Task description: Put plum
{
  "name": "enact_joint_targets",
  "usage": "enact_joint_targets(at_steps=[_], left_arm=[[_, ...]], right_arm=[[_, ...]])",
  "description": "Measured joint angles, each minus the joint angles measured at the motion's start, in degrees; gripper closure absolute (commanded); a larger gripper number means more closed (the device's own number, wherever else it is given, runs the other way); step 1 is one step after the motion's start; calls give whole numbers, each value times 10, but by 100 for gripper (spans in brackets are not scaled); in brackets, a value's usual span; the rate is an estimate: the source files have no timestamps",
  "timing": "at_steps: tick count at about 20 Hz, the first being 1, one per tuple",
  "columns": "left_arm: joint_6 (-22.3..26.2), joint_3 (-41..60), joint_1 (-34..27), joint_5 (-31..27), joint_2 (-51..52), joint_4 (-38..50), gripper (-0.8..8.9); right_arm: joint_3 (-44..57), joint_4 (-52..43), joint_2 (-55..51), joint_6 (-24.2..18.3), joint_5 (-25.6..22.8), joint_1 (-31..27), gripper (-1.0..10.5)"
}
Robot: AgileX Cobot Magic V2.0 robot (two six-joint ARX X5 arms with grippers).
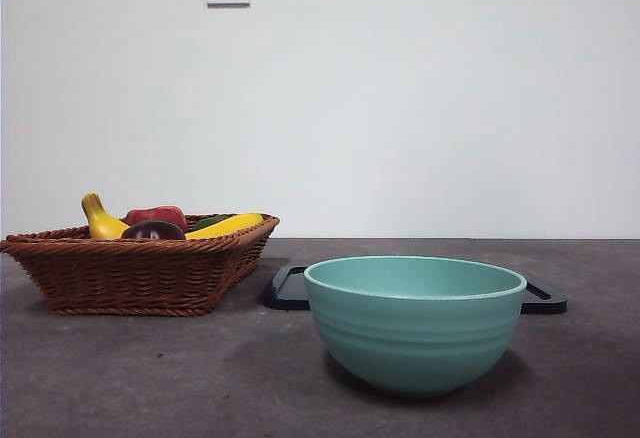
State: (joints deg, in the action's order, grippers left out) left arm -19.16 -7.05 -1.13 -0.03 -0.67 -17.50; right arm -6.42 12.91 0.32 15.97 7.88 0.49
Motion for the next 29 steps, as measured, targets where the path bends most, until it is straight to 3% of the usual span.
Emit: enact_joint_targets(at_steps=[8, 14, 22, 29], left_arm=[[-20, -102, 0, 35, -50, -55, 804], [-5, -196, 0, 113, -130, -123, 804], [81, -313, 2, 229, -253, -232, 804], [178, -422, 33, 311, -366, -358, 805]], right_arm=[[-131, 89, 49, 6, 3, 0, 942], [-245, 177, 147, -11, 63, 0, 942], [-389, 316, 308, -71, 192, 0, 942], [-486, 425, 411, -148, 222, 36, 942]])
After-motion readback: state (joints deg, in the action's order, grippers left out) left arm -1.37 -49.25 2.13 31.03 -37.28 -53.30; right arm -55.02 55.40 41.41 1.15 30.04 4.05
